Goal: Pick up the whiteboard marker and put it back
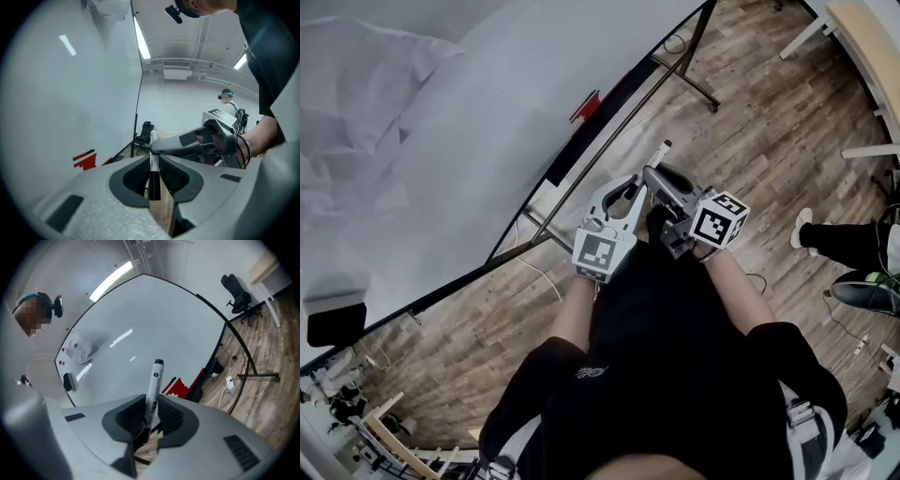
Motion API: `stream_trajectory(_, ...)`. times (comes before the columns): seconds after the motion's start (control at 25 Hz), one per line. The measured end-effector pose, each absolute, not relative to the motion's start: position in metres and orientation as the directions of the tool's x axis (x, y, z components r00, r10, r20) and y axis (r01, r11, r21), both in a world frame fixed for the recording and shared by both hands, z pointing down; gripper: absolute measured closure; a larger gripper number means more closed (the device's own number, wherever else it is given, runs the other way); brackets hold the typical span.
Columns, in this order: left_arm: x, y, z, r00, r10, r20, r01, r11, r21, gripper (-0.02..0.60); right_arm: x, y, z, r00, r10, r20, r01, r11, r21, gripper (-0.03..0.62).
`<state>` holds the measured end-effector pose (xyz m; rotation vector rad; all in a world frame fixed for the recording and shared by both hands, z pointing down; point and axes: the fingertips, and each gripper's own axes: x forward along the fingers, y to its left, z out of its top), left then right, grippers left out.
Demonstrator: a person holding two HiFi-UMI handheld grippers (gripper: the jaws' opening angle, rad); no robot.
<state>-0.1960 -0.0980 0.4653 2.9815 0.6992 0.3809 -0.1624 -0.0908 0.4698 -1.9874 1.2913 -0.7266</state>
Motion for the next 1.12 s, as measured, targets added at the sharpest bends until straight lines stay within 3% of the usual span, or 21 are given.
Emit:
stream_trajectory(0.36,-0.21,-0.089,0.486,0.875,0.387,0.291,0.358,-0.922,0.15,0.52,-0.17,-0.053,0.485,0.408,-0.887,0.216,-0.652,-0.448,-0.612,0.536)
stream_trajectory(0.76,-0.143,-0.045,0.488,0.912,0.199,0.359,0.173,-0.98,0.103,0.547,-0.119,0.023,0.455,0.489,-0.837,0.246,-0.806,-0.541,-0.239,0.537)
stream_trajectory(1.12,-0.066,0.089,0.496,0.881,0.278,0.382,0.269,-0.96,0.079,0.574,-0.061,0.157,0.464,0.587,-0.764,0.267,-0.765,-0.632,-0.125,0.537)
